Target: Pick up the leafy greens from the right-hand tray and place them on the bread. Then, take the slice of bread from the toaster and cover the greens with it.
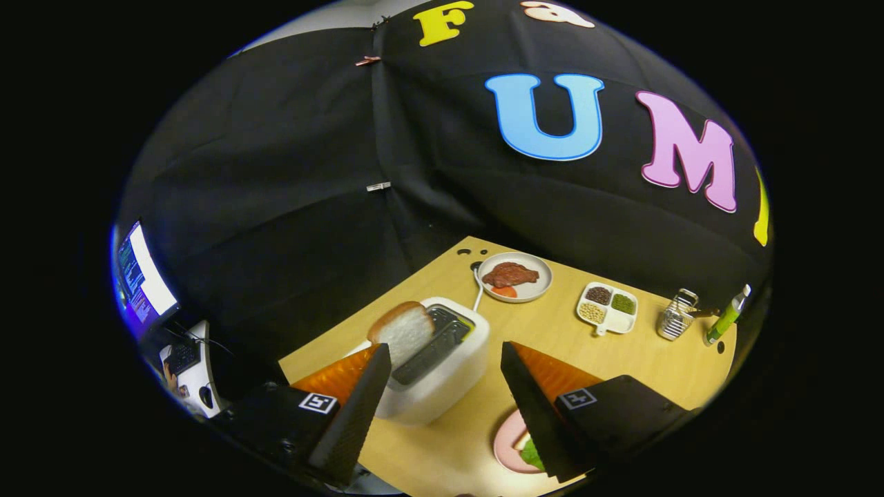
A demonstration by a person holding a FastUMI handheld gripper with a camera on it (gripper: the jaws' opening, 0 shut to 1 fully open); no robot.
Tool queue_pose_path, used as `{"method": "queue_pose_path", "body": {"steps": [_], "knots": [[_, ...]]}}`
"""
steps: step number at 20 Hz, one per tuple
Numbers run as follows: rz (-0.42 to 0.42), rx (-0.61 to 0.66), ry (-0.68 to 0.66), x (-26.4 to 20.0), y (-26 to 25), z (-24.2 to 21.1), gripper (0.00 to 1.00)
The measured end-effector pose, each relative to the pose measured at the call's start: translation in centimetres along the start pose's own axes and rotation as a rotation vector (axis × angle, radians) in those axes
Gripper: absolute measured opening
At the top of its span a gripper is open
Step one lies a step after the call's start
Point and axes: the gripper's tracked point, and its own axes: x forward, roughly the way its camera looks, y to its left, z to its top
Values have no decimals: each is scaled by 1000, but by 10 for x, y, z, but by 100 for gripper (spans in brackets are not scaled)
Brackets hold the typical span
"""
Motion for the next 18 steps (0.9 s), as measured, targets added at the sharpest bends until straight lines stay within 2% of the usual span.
{"method": "queue_pose_path", "body": {"steps": [8, 13, 18], "knots": [[18, -73, 14, 58, 64, 4, 99], [-71, -86, 58, 96, 57, -12, 99], [-122, -83, 103, 122, 51, -27, 99]]}}
